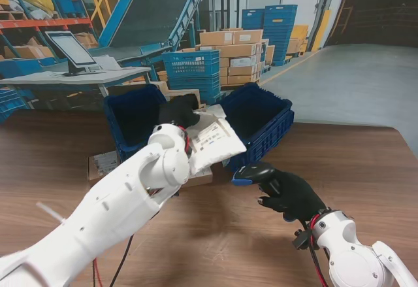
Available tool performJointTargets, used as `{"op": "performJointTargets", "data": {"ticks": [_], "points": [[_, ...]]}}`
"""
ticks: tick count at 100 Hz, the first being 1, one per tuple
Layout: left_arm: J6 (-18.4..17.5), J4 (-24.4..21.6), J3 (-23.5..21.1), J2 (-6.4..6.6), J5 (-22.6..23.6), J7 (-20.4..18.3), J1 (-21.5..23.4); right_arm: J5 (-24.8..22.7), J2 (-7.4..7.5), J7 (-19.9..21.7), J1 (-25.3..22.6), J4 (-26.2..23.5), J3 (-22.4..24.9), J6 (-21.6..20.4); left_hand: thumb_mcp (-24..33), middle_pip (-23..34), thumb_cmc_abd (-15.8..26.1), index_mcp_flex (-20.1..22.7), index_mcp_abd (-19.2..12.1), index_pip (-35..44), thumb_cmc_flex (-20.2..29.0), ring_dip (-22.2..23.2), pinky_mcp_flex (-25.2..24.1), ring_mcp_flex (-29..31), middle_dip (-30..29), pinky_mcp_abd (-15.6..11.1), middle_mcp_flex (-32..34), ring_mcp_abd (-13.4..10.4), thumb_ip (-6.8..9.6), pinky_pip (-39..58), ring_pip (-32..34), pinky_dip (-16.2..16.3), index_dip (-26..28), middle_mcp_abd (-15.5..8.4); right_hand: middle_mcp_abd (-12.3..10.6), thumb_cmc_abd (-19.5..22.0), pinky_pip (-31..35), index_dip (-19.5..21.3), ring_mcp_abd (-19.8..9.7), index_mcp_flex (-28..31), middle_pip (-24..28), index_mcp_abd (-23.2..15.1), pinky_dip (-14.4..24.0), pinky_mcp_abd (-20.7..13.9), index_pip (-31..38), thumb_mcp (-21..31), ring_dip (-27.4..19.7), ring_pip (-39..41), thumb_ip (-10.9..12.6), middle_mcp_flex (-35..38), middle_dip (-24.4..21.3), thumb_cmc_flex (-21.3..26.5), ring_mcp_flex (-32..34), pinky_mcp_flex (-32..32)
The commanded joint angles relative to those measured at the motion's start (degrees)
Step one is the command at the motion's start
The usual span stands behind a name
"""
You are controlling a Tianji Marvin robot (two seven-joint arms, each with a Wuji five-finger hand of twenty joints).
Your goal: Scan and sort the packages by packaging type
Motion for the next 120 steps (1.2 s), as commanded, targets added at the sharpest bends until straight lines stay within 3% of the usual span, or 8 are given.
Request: {"op": "performJointTargets", "data": {"ticks": [1, 20, 47, 82, 96, 103, 110, 120], "points": [[0.07, 1.34, 0.37, -2.41, -1.1, 0.16, -2.15, 0.2, -0.53, 0.48, -0.66, -0.11, 0.18, 0.32, 2.05, 1.72, -0.94, 1.06, -1.84, 1.53, 2.79, 0.62, 0.02, 1.08, 0.59, 2.16, 1.57, 1.4, -1.74, 1.89, 1.15, 1.13, -0.5, -0.44, 0.96, 0.7, 0.71, 0.5, -4.01, 0.47, 0.56, -3.92, 0.79, -0.1, 0.01, 3.25, 2.38, 3.21, -0.22, 1.24, 1.16, 3.98, 3.6, 0.42], [-1.51, 11.72, 3.36, -7.23, -5.5, 5.44, -7.91, 0.78, -0.65, 0.23, -1.48, -0.18, 0.88, 0.55, 2.37, 1.72, -0.67, 0.96, -1.82, 1.6, 2.62, 0.53, 0.11, 1.0, 0.46, 2.4, 1.49, 1.5, -2.0, 2.07, 1.08, 1.17, -0.7, -0.42, 0.98, 0.69, 0.75, 0.48, -3.97, 0.5, 0.53, -3.76, 0.81, 0.06, 0.0, 3.23, 2.39, 3.21, -0.21, 1.21, 1.14, 4.0, 3.58, 0.38], [-7.75, 31.47, 7.53, -16.92, -13.01, 13.42, -16.24, 1.81, -0.91, -0.27, -2.45, -0.52, 2.03, 1.34, 2.67, 1.66, -0.18, 0.68, -1.65, 1.61, 2.45, 0.35, -0.13, 0.61, 0.19, 2.44, 1.17, 1.64, -2.31, 2.2, 0.85, 1.18, -1.02, -0.35, 1.09, 0.66, 0.78, 0.49, -3.85, 0.5, 0.57, -3.72, 0.82, 0.09, 0.0, 3.2, 2.4, 3.25, -0.21, 1.25, 1.17, 4.08, 3.6, 0.42], [-16.2, 54.7, 9.63, -27.94, -16.94, 16.15, -24.0, 3.37, -1.16, -0.69, -3.22, -0.47, 2.96, 1.68, 1.8, 0.56, 1.66, 0.31, -1.3, 0.58, 2.14, -0.45, -0.61, -0.73, -0.94, 2.52, 0.32, 2.08, -2.67, 1.87, -0.49, 1.01, -2.0, -0.11, 1.15, 0.65, 0.81, 0.49, -3.77, 0.5, 0.55, -3.72, 0.84, 0.1, -0.01, 3.13, 2.42, 3.31, -0.2, 1.23, 1.16, 4.17, 3.63, 0.34], [-17.26, 59.31, 8.83, -30.05, -17.13, 15.17, -25.61, 3.65, -1.17, -0.59, -3.97, -0.9, 3.51, 1.61, -0.36, -2.55, 2.36, -0.93, -0.35, -3.29, 1.13, -3.26, -1.61, -3.33, -3.47, 2.46, -2.53, 2.6, -2.33, 0.6, -4.2, 0.58, -3.66, 0.77, 1.18, 0.62, 0.82, 0.49, -3.77, 0.5, 0.55, -3.72, 0.85, 0.12, -0.01, 3.13, 2.42, 3.31, -0.18, 1.23, 1.16, 4.27, 3.63, 0.33], [-17.35, 60.11, 8.35, -30.39, -17.45, 14.03, -26.05, 3.74, -1.14, -0.35, -4.28, -1.12, 3.79, 1.57, -1.51, 2.64, 2.32, -1.67, 0.77, -8.13, -0.68, -5.6, -2.49, -5.55, -10.27, 2.24, -8.52, 3.01, -1.98, -0.77, -6.17, 0.46, -4.47, 1.96, 1.17, 0.71, 0.81, 0.49, -3.77, 0.5, 0.55, -3.72, 0.85, 0.11, -0.01, 3.03, 2.42, 3.31, -0.22, 1.24, 1.17, 4.15, 3.63, 0.3], [-17.35, 60.34, 8.24, -30.37, -17.86, 12.1, -26.39, 3.89, -1.15, -0.29, -4.48, -1.19, 3.97, 1.5, -0.6, 5.01, 3.96, -2.16, 2.43, -15.75, -6.23, -8.02, -3.73, -8.76, -23.59, 2.17, -14.7, 3.66, -1.86, -2.79, -8.98, 0.52, -4.9, 3.04, 1.17, 0.64, 0.81, 0.49, -3.77, 0.5, 0.53, -3.72, 0.86, 0.11, -0.01, 3.09, 2.41, 3.31, -0.19, 1.23, 1.17, 4.33, 3.63, 0.22], [-16.57, 60.73, 8.95, -30.25, -17.51, 9.79, -26.85, 4.15, -1.13, -0.13, -4.59, -1.16, 4.07, 1.39, 0.57, 1.38, 7.51, -3.66, 4.87, -25.19, -12.7, -10.65, -5.6, -13.3, -27.49, 2.13, -20.03, 4.19, -0.15, -5.34, -12.42, 0.33, -9.04, 4.16, 1.24, 0.63, 0.83, 0.49, -3.77, 0.5, 0.54, -3.72, 0.87, 0.09, -0.01, 3.07, 2.41, 3.31, -0.19, 1.21, 1.19, 4.31, 3.63, 0.23]]}}
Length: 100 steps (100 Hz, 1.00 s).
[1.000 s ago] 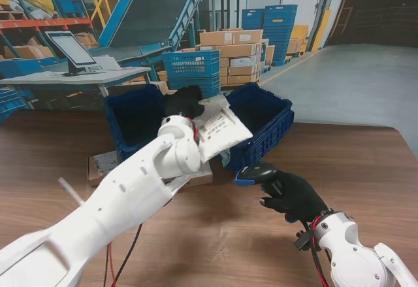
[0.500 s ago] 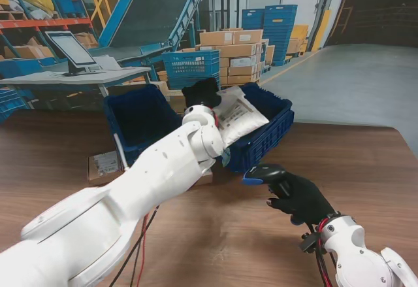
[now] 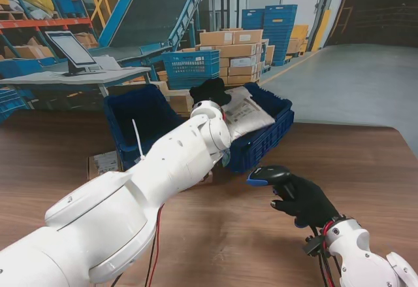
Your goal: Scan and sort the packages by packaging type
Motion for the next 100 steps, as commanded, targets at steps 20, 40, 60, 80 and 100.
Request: {"op": "performJointTargets", "data": {"ticks": [20, 40, 60, 80, 100], "points": [[2.22, -0.3, 0.79, -0.33, -0.34, -4.35, -1.09, 0.53, -0.36, 1.26, -0.7, -0.57, 0.19, -0.16, -1.3, -7.92, 3.39, -6.73, 5.39, -17.15, -5.77, -6.7, -4.98, -10.97, -6.16, 0.92, -13.1, 3.2, 1.42, -8.26, -7.88, -0.1, -7.92, 3.15, 1.29, 0.58, 0.81, 0.49, -3.78, 0.49, 0.53, -3.72, 0.87, -0.01, 0.01, 3.08, 2.41, 3.31, -0.21, 1.19, 1.19, 4.41, 3.62, 0.21], [3.4, -0.26, 0.29, -0.87, -1.39, -5.95, -1.4, 0.68, -0.34, 1.44, -1.03, -0.82, 0.34, -0.15, -6.47, -12.51, 7.08, -12.55, 8.1, -23.55, -10.41, -10.19, -6.7, -16.33, -8.75, 0.71, -19.77, 3.84, -0.19, -12.2, -11.24, -0.15, -10.03, 4.67, 1.27, 0.53, 0.79, 0.49, -3.78, 0.49, 0.54, -3.68, 0.89, 0.01, 0.01, 3.07, 2.41, 3.31, -0.18, 1.19, 1.21, 4.53, 3.62, 0.13], [4.14, -0.24, -0.11, -1.44, -2.76, -8.95, -2.37, 0.95, -0.29, 1.74, -0.98, -0.72, 0.29, -0.27, -20.3, -20.42, 14.93, -19.43, 9.1, -25.77, -11.52, -14.95, -8.1, -21.44, -13.01, 0.41, -25.36, 4.28, 0.56, -17.45, -14.01, 0.49, -11.86, 6.54, 1.27, 0.59, 0.82, 0.49, -3.68, 0.53, 0.53, -3.55, 0.9, 0.07, 0.0, 3.06, 2.43, 3.33, -0.18, 1.18, 1.22, 4.48, 3.5, 0.22], [4.06, -0.21, -2.45, -2.09, -4.77, -7.82, -2.34, 1.15, -0.32, 1.7, -1.11, -0.84, 0.34, 0.02, -23.13, -21.91, 16.78, -23.69, 10.42, -27.35, -11.74, -16.13, -8.95, -23.96, -13.91, 0.31, -28.7, 4.44, 1.12, -19.17, -15.4, 0.47, -12.73, 7.08, 1.34, 0.62, 0.82, 0.5, -3.6, 0.54, 0.52, -3.54, 0.9, 0.11, 0.0, 3.01, 2.45, 3.36, -0.18, 1.18, 1.22, 4.51, 3.55, 0.27], [2.38, -0.22, -3.39, -2.21, -5.36, -5.97, -2.12, 1.31, -0.25, 2.07, -1.17, -0.77, 0.4, -0.01, -23.1, -20.67, 17.0, -19.58, 9.72, -25.78, -9.5, -16.1, -7.97, -22.57, -13.59, 0.24, -24.86, 4.25, 1.66, -19.49, -14.67, 0.94, -12.45, 6.46, 1.34, 0.62, 0.81, 0.5, -3.63, 0.54, 0.49, -3.54, 0.89, 0.08, -0.01, 2.99, 2.46, 3.34, -0.17, 1.14, 1.22, 4.56, 3.54, 0.27]]}}
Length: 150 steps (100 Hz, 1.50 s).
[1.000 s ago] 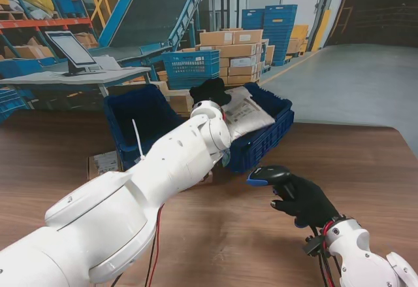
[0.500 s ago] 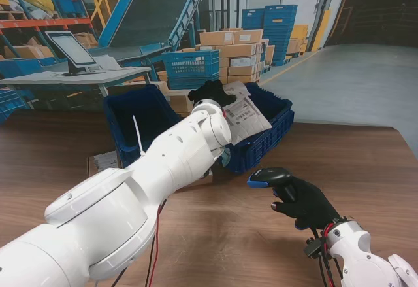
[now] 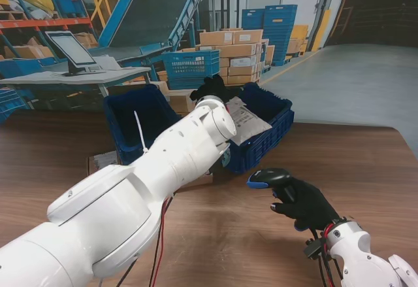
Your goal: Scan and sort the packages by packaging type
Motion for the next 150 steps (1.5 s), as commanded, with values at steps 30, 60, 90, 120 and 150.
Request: {"op": "performJointTargets", "data": {"ticks": [30, 60, 90, 120, 150], "points": [[1.95, -16.11, 5.55, 8.38, 0.32, -6.63, 3.22, -0.12, -0.4, 0.05, 0.26, -0.32, -0.9, 0.13, -2.1, 2.18, 2.53, 10.34, -0.93, 3.07, 4.84, 1.91, 3.19, 6.09, 2.44, 0.53, 12.82, 0.87, 1.85, 3.47, 3.26, 2.72, 0.93, -0.34, 1.28, 0.61, 0.76, 0.51, -3.77, 0.54, 0.51, -3.54, 0.88, -0.03, -0.01, 2.95, 2.45, 3.28, -0.16, 1.17, 1.21, 4.49, 3.47, 0.2], [8.36, -46.07, 3.25, 24.26, 5.78, -17.32, 12.67, -0.57, -0.49, -0.61, 0.44, -0.71, -1.49, 0.25, -3.24, 2.91, 3.32, 11.46, -0.94, 3.35, 5.58, 2.9, 3.79, 8.59, 3.47, 0.12, 15.73, 0.46, 1.85, 7.75, 4.88, 2.7, 1.25, -0.62, 1.3, 0.65, 0.78, 0.51, -3.71, 0.54, 0.5, -3.54, 0.89, 0.04, -0.01, 2.98, 2.44, 3.26, -0.18, 1.15, 1.2, 4.49, 3.5, 0.22], [6.37, -51.47, 2.63, 28.23, 7.69, -22.52, 16.14, -1.12, -0.66, -1.88, 1.29, -0.56, -2.66, 0.26, -4.03, 3.09, 3.87, 12.01, -1.3, 3.47, 6.09, 3.67, 4.39, 10.97, 4.06, -0.01, 17.1, 0.17, 1.96, 10.4, 6.27, 2.04, 1.41, -0.78, 1.24, 0.65, 0.77, 0.51, -3.62, 0.54, 0.52, -3.54, 0.88, 0.09, -0.01, 2.99, 2.44, 3.27, -0.17, 1.17, 1.2, 4.51, 3.51, 0.19], [1.3, -49.79, 3.88, 28.29, 4.86, -24.99, 17.11, -0.91, -0.75, -2.16, 1.49, -0.33, -2.66, 0.46, -4.39, 3.11, 4.12, 12.21, -1.4, 3.5, 6.53, 4.22, 4.84, 12.55, 4.39, -0.13, 17.77, -0.03, 2.16, 12.3, 7.25, 1.19, 1.53, -1.02, 1.32, 0.68, 0.76, 0.51, -3.62, 0.54, 0.5, -3.54, 0.87, 0.01, -0.01, 2.94, 2.44, 3.23, -0.18, 1.13, 1.2, 4.48, 3.43, 0.2], [-3.27, -39.09, 7.57, 22.46, 2.07, -21.88, 13.45, -0.47, -0.86, -2.65, 1.67, 0.19, -2.92, 0.1, -4.38, 2.98, 3.85, 12.14, -1.56, 3.45, 6.79, 3.76, 4.34, 11.76, 4.42, -0.36, 17.53, -0.72, 2.39, 12.51, 6.49, 0.03, 1.58, -1.29, 1.3, 0.69, 0.78, 0.51, -3.61, 0.54, 0.49, -3.54, 0.89, 0.16, -0.01, 2.95, 2.45, 3.26, -0.17, 1.16, 1.2, 4.53, 3.49, 0.18]]}}
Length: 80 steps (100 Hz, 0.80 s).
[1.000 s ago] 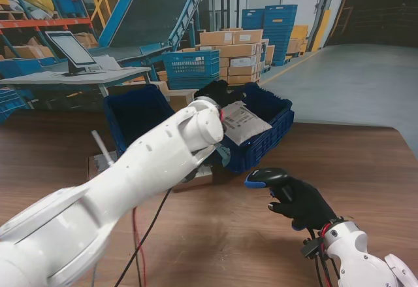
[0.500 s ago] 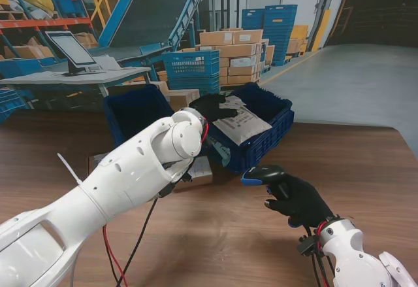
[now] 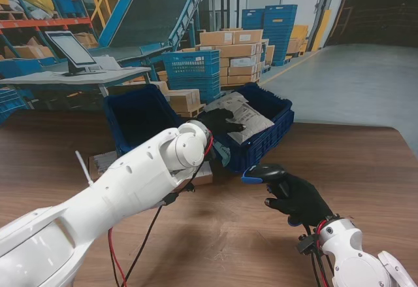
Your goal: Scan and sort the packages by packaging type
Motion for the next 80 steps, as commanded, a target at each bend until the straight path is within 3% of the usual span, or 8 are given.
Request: {"op": "performJointTargets", "data": {"ticks": [1, 28, 43, 59, 80], "points": [[-0.7, 1.71, 0.52, -2.63, -1.19, -0.42, -1.03, 0.08, -0.56, 0.5, -0.27, -0.38, -0.06, -0.01, -1.85, 0.3, 1.99, 0.7, -0.53, 0.48, 1.24, -0.08, -1.26, -0.09, 0.54, -8.22, 0.87, 0.05, 1.72, -2.37, 0.76, -2.04, 0.12, -0.49, 1.31, 0.7, 0.79, 0.51, -3.66, 0.53, 0.5, -3.63, 0.89, 0.17, 0.01, 2.94, 2.45, 3.26, -0.17, 1.16, 1.19, 4.49, 3.49, 0.18], [-4.76, 17.18, 1.23, -12.12, -5.97, 4.54, -5.69, 0.55, -0.57, 0.61, -0.54, -0.11, 0.17, -0.03, -1.27, 0.22, 1.55, 1.12, -0.7, 0.62, 1.56, -1.55, -1.47, -1.02, 0.41, -8.67, 0.75, -1.03, 1.92, -3.14, -0.78, -3.24, 0.21, -0.6, 1.35, 0.68, 0.83, 0.51, -3.64, 0.53, 0.52, -3.63, 0.92, 0.12, 0.01, 2.95, 2.47, 3.33, -0.15, 1.13, 1.21, 4.55, 3.51, 0.19], [-6.55, 23.46, 0.41, -16.08, -7.46, 6.26, -7.4, 1.01, -0.58, 0.76, -0.66, 0.22, 0.29, -0.18, -0.84, 0.08, 1.32, 1.21, -0.82, 0.62, 1.68, -2.68, -1.65, -1.95, 0.25, -8.79, 0.43, -1.29, 1.97, -3.71, -1.82, -3.87, 0.22, -0.71, 1.43, 0.67, 0.85, 0.51, -3.62, 0.53, 0.53, -3.63, 0.92, 0.16, 0.01, 2.94, 2.47, 3.34, -0.16, 1.16, 1.21, 4.53, 3.51, 0.19], [-7.25, 24.83, -0.18, -17.27, -7.75, 7.95, -7.84, 1.29, -0.57, 0.89, -0.8, 0.37, 0.47, -0.31, -0.48, 0.15, 1.03, 1.55, -1.02, 0.73, 1.68, -3.21, -1.67, -1.72, 0.17, -8.78, 0.63, -1.73, 1.95, -4.03, -1.85, -4.24, 0.28, -0.93, 1.41, 0.68, 0.84, 0.51, -3.62, 0.52, 0.52, -3.5, 0.92, 0.16, 0.0, 2.93, 2.46, 3.34, -0.16, 1.15, 1.21, 4.55, 3.49, 0.19], [-6.53, 21.17, 0.84, -15.3, -7.4, 6.29, -7.04, 1.45, -0.63, 0.64, -0.93, 0.34, 0.46, -0.39, -0.34, 0.11, 1.12, 1.58, -1.25, 0.75, 1.44, -3.52, -2.0, -2.1, 0.03, -8.72, 0.49, -1.16, 1.79, -4.75, -1.92, -4.65, 0.33, -0.93, 1.42, 0.7, 0.84, 0.51, -3.59, 0.52, 0.53, -3.5, 0.92, 0.16, 0.0, 2.94, 2.46, 3.35, -0.14, 1.15, 1.21, 4.6, 3.51, 0.19]]}}
